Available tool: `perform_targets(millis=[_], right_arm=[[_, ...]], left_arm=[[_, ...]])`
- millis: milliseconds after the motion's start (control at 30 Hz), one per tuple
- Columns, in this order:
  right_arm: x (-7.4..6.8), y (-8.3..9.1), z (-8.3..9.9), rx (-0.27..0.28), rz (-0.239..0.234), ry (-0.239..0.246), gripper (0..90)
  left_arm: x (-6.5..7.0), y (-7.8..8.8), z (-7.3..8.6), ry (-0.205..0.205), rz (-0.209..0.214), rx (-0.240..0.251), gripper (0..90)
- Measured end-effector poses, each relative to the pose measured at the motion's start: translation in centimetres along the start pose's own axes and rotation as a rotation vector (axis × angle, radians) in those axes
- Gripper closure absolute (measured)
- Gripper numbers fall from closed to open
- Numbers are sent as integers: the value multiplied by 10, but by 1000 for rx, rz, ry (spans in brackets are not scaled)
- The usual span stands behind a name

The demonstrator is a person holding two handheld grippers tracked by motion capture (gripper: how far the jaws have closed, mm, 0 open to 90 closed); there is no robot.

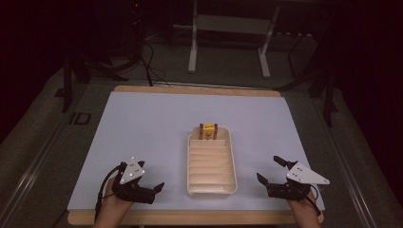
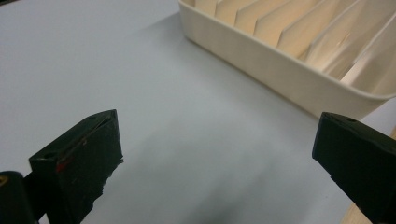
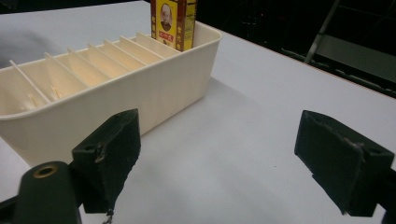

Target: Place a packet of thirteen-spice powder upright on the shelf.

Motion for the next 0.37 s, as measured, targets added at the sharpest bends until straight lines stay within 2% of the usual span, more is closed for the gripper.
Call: perform_targets(millis=[367], right_arm=[[0,-1,0,1,-5,-6,145]], left_arm=[[-2,0,0,0,-13,1,18]])
Point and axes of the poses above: each handheld gripper's, and its own axes: y roughly backward along the jaws, z roughly out of its underside, x roughly to its right, the point moved 10 cm from there along -y, roughly forward along the jaws, and after that the axes turned 11 degrees about -z, right-handed, at the moved point
